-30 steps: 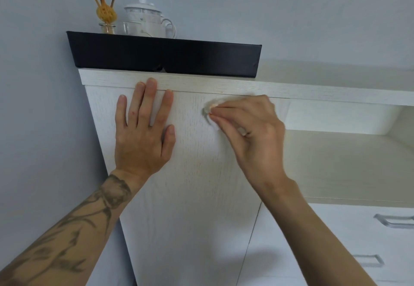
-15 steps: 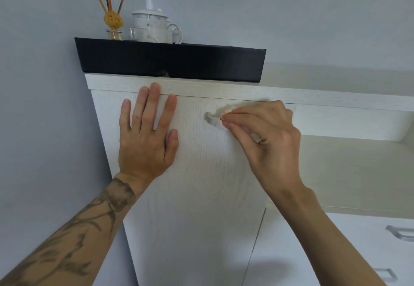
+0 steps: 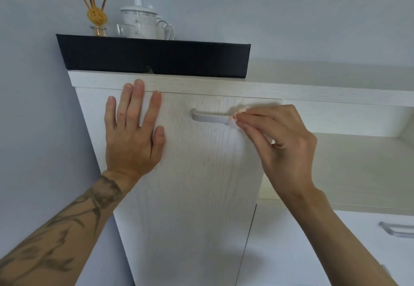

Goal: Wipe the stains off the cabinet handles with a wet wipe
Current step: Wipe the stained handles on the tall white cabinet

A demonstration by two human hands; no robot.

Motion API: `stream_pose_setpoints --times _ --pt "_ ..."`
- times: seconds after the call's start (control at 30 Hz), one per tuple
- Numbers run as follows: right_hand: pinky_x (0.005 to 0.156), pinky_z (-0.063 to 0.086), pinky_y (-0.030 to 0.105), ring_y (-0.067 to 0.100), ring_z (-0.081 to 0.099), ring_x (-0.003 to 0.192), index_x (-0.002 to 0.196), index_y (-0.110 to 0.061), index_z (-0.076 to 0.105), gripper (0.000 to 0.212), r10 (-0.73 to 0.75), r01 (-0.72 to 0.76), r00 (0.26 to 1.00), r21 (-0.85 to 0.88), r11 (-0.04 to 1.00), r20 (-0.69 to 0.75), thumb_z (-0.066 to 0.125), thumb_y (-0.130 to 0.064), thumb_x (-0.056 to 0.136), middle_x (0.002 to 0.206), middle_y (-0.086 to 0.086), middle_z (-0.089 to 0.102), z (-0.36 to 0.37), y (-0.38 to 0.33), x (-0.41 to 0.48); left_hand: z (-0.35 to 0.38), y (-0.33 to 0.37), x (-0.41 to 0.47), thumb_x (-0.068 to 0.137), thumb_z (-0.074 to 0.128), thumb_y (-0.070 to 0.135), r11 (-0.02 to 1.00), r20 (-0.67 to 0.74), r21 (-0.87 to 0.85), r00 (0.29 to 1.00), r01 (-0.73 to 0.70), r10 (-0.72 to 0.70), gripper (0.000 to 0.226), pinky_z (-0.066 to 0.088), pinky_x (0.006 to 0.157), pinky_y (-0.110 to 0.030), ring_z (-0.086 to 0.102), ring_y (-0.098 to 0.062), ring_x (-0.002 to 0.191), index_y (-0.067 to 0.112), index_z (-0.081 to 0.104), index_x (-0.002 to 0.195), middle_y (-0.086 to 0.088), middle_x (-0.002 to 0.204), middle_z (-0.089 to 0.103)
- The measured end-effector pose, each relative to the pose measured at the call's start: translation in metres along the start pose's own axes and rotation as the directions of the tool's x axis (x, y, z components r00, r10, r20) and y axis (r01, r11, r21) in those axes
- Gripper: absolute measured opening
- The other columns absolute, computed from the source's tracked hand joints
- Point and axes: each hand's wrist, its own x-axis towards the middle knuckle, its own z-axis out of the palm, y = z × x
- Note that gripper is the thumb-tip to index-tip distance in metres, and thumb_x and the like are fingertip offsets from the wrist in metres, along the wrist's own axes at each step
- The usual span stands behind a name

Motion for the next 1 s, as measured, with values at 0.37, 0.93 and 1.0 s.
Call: stream_pose_setpoints --times 0.37,0.93,1.0 --pt "0.08 0.052 0.013 0.014 0.069 0.085 0.103 -0.011 0.082 0.009 0.429 -0.437 0.898 0.103 0.893 0.097 0.078 -0.013 0.094 0.099 0.001 0.077 -0.035 -0.022 0.018 -0.086 0.023 0.025 0.11 0.043 0.035 0.995 0.474 0.024 0.875 0.1 -0.099 0.063 0.016 0.132 -0.058 0.013 -0.035 0.162 0.016 0.023 0.167 -0.015 0.174 0.014" --pt "0.08 0.053 0.007 0.012 0.07 0.091 0.116 -0.017 0.08 0.022 0.432 -0.697 0.624 0.214 0.685 0.651 0.079 -0.015 0.094 0.109 -0.004 0.077 -0.18 -0.178 0.314 -0.418 0.043 0.324 0.107 0.029 0.06 0.897 0.845 0.325 0.334 0.299 -0.418 0.064 0.019 0.131 -0.047 0.033 -0.026 0.157 0.029 0.036 0.163 -0.005 0.17 0.033" --pt "0.081 0.054 0.008 0.01 0.07 0.093 0.117 -0.018 0.079 0.023 0.377 -0.691 0.623 0.257 0.675 0.685 0.078 -0.016 0.095 0.111 -0.005 0.077 -0.2 -0.195 0.341 -0.46 0.054 0.357 0.109 0.032 0.058 0.87 0.833 0.39 0.286 0.303 -0.473 0.063 0.014 0.133 -0.044 0.025 -0.022 0.16 0.03 0.029 0.165 -0.003 0.173 0.026"
